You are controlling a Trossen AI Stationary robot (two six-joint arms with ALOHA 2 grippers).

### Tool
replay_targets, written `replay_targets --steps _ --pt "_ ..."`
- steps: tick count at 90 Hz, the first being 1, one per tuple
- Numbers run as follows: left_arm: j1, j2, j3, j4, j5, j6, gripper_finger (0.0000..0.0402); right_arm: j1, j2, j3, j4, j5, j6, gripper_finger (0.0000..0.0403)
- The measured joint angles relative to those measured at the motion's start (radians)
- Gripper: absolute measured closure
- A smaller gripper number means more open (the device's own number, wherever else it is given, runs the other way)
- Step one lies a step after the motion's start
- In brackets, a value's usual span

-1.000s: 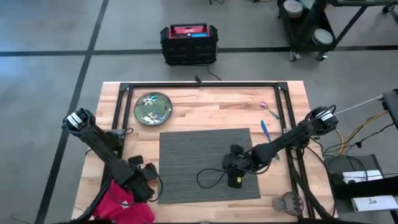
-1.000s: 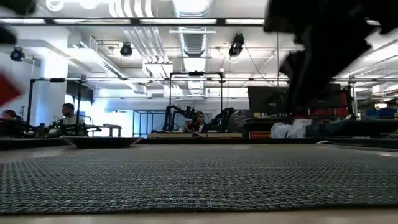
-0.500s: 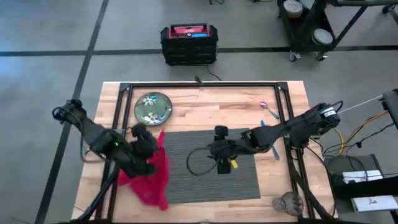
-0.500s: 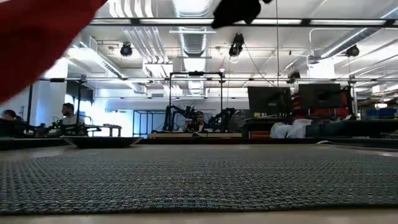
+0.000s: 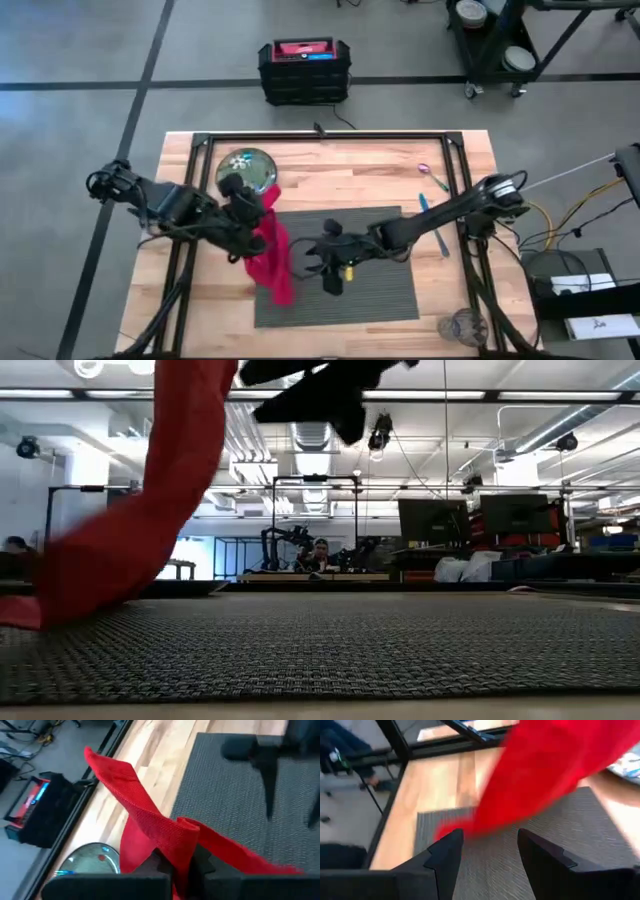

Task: Set table place
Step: Fold the red table napkin

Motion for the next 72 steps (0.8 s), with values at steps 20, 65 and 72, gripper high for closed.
replay_targets --steps 20,65,72 --pt "0.031 0.030 -0.002 0.000 -0.013 0.026 0.0402 0.011 0.068 0.000 -0.042 0.062 0.155 0.0222" --pt "0.033 0.039 -0.004 0.002 -0.013 0.033 0.0402 0.065 0.117 0.000 -0.006 0.068 0.364 0.0216" --pt "0.033 0.040 -0.005 0.001 -0.009 0.033 0.0401 0.068 0.158 0.001 0.051 0.069 0.390 0.0202"
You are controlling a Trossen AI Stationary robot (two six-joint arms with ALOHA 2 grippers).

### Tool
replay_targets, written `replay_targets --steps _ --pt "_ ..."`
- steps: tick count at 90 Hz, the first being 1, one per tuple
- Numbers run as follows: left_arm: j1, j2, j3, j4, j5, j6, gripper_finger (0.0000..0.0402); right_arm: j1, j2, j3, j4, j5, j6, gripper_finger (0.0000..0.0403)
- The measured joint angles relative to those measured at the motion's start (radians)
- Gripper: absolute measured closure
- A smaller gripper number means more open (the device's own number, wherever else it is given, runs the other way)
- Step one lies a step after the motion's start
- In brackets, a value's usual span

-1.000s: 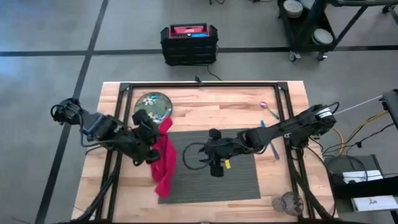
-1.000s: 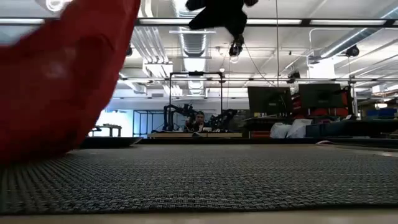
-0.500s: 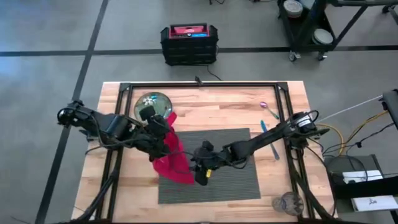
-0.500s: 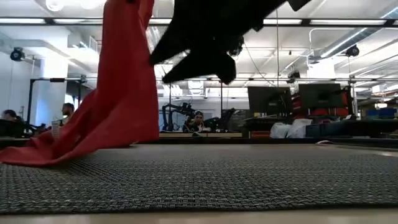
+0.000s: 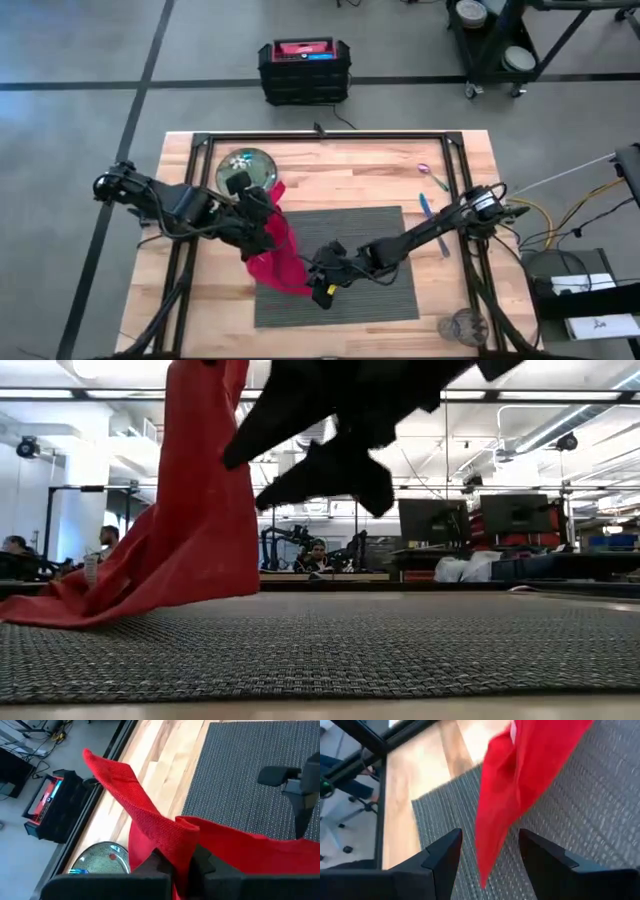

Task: Set table place
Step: Fold the red table napkin

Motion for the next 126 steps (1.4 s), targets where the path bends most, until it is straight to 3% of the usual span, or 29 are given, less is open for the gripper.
replay_targets --steps 18,28,39,51,59,79,101,126 --pt "0.000 0.000 -0.004 0.000 0.006 0.000 0.0401 -0.004 0.082 0.012 0.016 0.026 0.052 0.0153" --pt "0.000 0.000 -0.006 0.000 0.006 0.000 0.0401 -0.004 0.100 0.017 0.018 0.041 0.047 0.0155" --pt "0.000 0.000 -0.006 0.001 0.007 0.011 0.0402 -0.004 0.098 0.018 0.018 0.046 0.003 0.0216" --pt "0.000 0.000 -0.006 0.004 0.004 0.019 0.0402 -0.004 0.053 0.018 -0.008 0.047 -0.106 0.0338" --pt "0.000 -0.003 -0.004 0.006 0.003 0.031 0.0401 -0.008 -0.011 0.018 -0.082 0.052 -0.195 0.0389" --pt "0.000 -0.015 0.077 0.008 -0.037 0.103 0.0401 -0.016 -0.271 0.018 -0.327 0.109 -0.367 0.0400" --pt "0.004 -0.015 0.231 0.057 -0.104 0.286 0.0402 -0.060 -0.529 0.018 -0.569 0.113 -0.480 0.0402" --pt "0.027 -0.015 0.352 0.172 -0.136 0.509 0.0402 -0.128 -0.759 0.018 -0.676 0.127 -0.623 0.0403"
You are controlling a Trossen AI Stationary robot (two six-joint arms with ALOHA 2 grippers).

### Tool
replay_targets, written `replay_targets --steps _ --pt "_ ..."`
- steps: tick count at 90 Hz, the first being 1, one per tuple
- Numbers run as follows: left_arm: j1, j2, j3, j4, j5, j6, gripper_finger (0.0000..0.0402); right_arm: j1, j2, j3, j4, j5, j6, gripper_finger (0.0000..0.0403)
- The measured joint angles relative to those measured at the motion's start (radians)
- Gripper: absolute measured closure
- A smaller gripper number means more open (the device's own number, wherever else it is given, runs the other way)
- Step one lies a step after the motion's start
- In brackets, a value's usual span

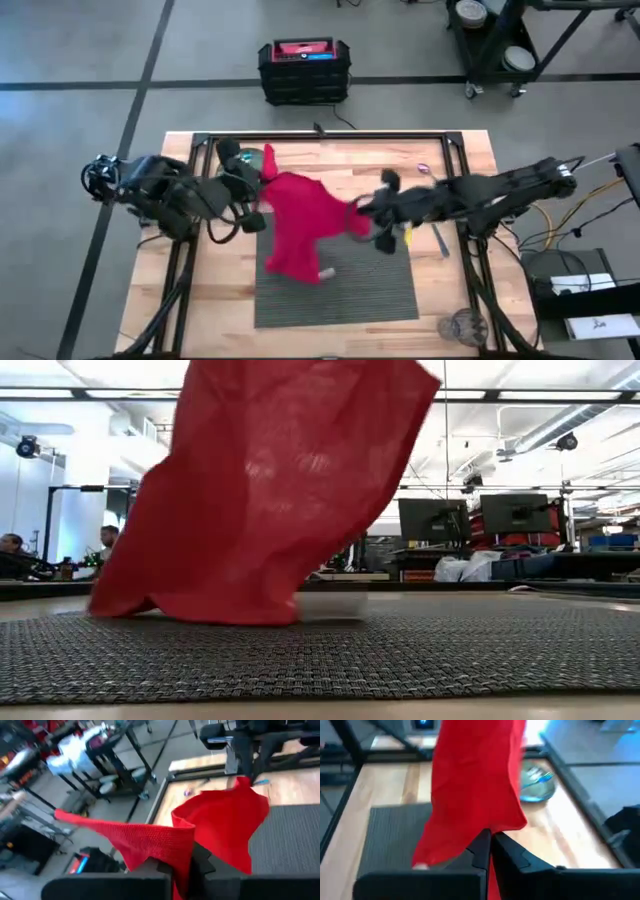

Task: Set table place
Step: Fold the red table napkin

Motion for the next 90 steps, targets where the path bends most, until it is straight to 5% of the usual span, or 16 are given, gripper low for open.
replay_targets --steps 23,47,65,90 --pt "0.034 0.000 0.002 -0.001 0.000 0.048 0.0402 -0.037 -0.144 0.050 -0.056 -0.002 -0.128 0.0403" --pt "0.073 0.002 -0.067 0.051 0.002 0.080 0.0400 -0.044 -0.155 0.128 -0.149 -0.003 -0.192 0.0403" --pt "0.094 0.002 -0.152 0.047 0.010 0.047 0.0344 -0.036 -0.103 0.094 -0.269 -0.007 -0.137 0.0403" --pt "0.047 0.002 -0.345 -0.072 0.363 -0.307 0.0240 0.154 0.070 -0.072 -0.171 -0.038 0.001 0.0403"
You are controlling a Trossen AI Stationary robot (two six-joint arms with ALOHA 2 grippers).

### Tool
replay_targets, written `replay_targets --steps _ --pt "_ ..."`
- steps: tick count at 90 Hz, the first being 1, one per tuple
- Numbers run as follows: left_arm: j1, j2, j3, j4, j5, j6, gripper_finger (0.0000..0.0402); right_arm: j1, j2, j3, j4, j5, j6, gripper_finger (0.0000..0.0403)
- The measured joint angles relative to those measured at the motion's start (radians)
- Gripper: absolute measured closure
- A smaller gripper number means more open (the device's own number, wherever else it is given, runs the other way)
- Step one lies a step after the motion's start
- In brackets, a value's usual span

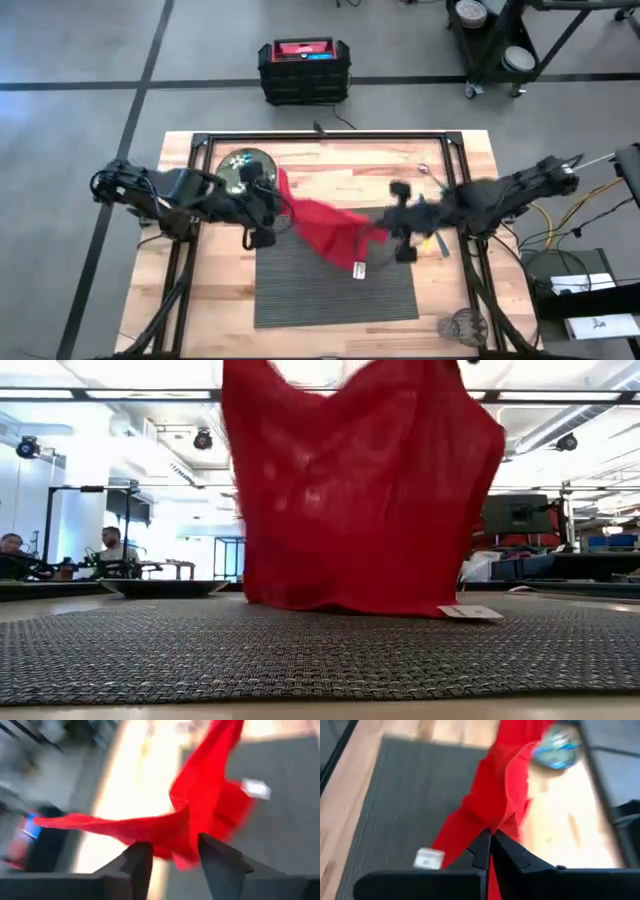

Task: Set table place
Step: Fold the red table napkin

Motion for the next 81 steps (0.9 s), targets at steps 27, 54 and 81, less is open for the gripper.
replay_targets --steps 27,54,81 --pt "-0.150 0.000 -0.317 -0.010 0.055 -0.254 0.0224 0.122 0.320 -0.060 0.132 -0.001 0.160 0.0403" --pt "-0.173 0.000 -0.403 0.216 0.075 -0.172 0.0239 0.127 0.429 -0.059 0.140 -0.041 0.264 0.0403" --pt "-0.161 0.046 -0.560 0.476 0.089 0.001 0.0215 0.128 0.429 -0.059 0.176 -0.044 0.278 0.0403"
